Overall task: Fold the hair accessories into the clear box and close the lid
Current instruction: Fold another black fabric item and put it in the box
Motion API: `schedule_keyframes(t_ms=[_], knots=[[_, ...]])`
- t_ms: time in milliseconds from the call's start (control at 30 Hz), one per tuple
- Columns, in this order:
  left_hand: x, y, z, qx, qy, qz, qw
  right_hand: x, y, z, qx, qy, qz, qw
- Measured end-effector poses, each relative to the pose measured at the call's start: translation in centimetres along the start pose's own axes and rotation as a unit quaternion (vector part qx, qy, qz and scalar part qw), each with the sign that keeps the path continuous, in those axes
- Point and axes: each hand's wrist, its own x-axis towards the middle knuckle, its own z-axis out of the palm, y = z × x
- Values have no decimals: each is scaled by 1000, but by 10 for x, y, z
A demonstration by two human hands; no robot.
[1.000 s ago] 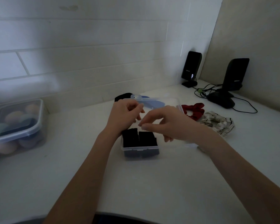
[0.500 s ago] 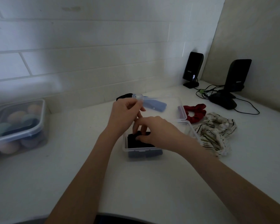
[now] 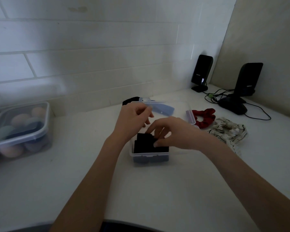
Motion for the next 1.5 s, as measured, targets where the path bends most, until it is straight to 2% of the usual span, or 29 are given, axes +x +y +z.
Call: schedule_keyframes(t_ms=[100,200,300,400,467,533,700,800,933,1033,1133,1300,1500], knots=[[-1,3,-3,26,-16,5,1000,-5,2,1,-2,-24,11,1000],[-2,14,-15,30,-55,24,998,-7,-2,6,-9,-17,4,1000],[-7,31,-34,10,-193,7,981,-7,-5,7,-17,-11,3,1000],[-12,36,-42,83,-360,-27,929,-8,-1,6,-20,-9,-11,1000],[-12,34,-40,126,-398,-36,908,-8,4,5,-9,-3,-14,1000],[-8,34,-36,173,-392,-31,903,-8,5,5,-21,6,-11,1000],[-6,37,-21,344,-363,-16,866,-11,-1,3,-155,20,2,988],[-11,41,-16,386,-353,-22,852,-12,-2,1,-150,-2,22,988],[-13,45,-22,381,-387,-55,838,-9,-1,3,-97,-44,26,994],[-16,42,-25,372,-369,-62,849,-9,2,0,-45,-58,38,997],[-20,40,-25,371,-361,-50,854,-13,3,-2,7,-37,73,997],[-20,40,-24,365,-369,-44,854,-11,0,9,-58,18,104,993],[-23,38,-27,324,-378,-33,867,-12,4,9,78,10,118,990]])
